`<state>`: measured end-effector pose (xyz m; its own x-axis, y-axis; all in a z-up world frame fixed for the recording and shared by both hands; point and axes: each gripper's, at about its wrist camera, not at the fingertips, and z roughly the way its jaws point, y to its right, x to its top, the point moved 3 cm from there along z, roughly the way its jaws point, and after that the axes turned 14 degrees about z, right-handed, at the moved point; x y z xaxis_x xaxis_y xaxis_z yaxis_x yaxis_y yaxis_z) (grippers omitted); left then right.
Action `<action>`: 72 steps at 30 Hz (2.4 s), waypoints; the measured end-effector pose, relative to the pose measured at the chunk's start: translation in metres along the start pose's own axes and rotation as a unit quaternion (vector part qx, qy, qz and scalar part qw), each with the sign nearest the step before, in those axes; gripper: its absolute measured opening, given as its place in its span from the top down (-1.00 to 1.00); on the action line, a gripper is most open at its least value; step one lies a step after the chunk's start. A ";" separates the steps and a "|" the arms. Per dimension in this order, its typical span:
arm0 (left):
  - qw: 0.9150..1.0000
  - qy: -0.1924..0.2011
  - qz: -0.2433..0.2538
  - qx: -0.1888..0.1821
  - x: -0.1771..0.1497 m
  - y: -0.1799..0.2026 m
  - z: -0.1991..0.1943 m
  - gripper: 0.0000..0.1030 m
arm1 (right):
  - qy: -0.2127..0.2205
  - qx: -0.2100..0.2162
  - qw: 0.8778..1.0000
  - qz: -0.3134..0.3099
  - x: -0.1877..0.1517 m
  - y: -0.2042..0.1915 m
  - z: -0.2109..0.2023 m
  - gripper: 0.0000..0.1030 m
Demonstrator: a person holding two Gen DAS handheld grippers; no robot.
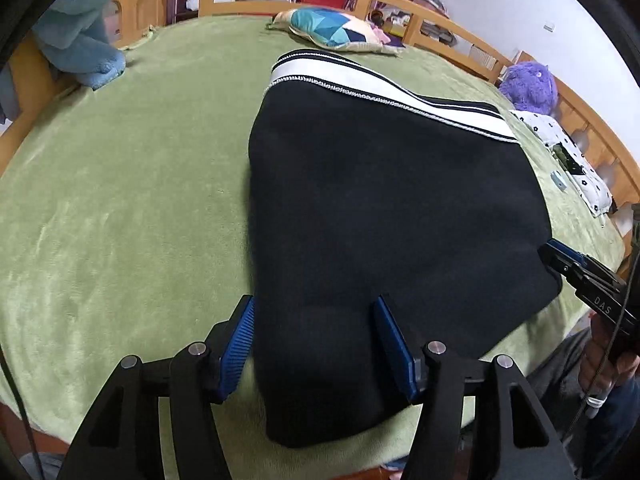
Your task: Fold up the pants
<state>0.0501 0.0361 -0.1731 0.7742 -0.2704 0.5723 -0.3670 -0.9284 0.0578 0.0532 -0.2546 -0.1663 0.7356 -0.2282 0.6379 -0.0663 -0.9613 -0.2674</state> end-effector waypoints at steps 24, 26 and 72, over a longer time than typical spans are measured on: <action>0.998 0.064 0.016 0.009 0.168 -0.010 0.091 -0.14 | 0.014 0.041 0.998 -0.035 0.132 -0.013 0.102 0.57; 0.998 0.057 0.023 0.018 0.167 -0.008 0.096 -0.13 | 0.012 0.032 0.999 -0.035 0.133 -0.007 0.108 0.57; 0.983 0.156 0.015 0.096 0.054 0.107 -0.182 -0.67 | 0.151 -0.071 0.986 0.012 0.043 -0.047 -0.224 -0.69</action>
<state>-0.0409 -0.0310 0.0134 0.5574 -0.2355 0.7961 -0.2603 -0.9601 -0.1017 -0.0633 -0.2539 0.0352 0.5002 -0.2665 0.8239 -0.1916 -0.9620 -0.1948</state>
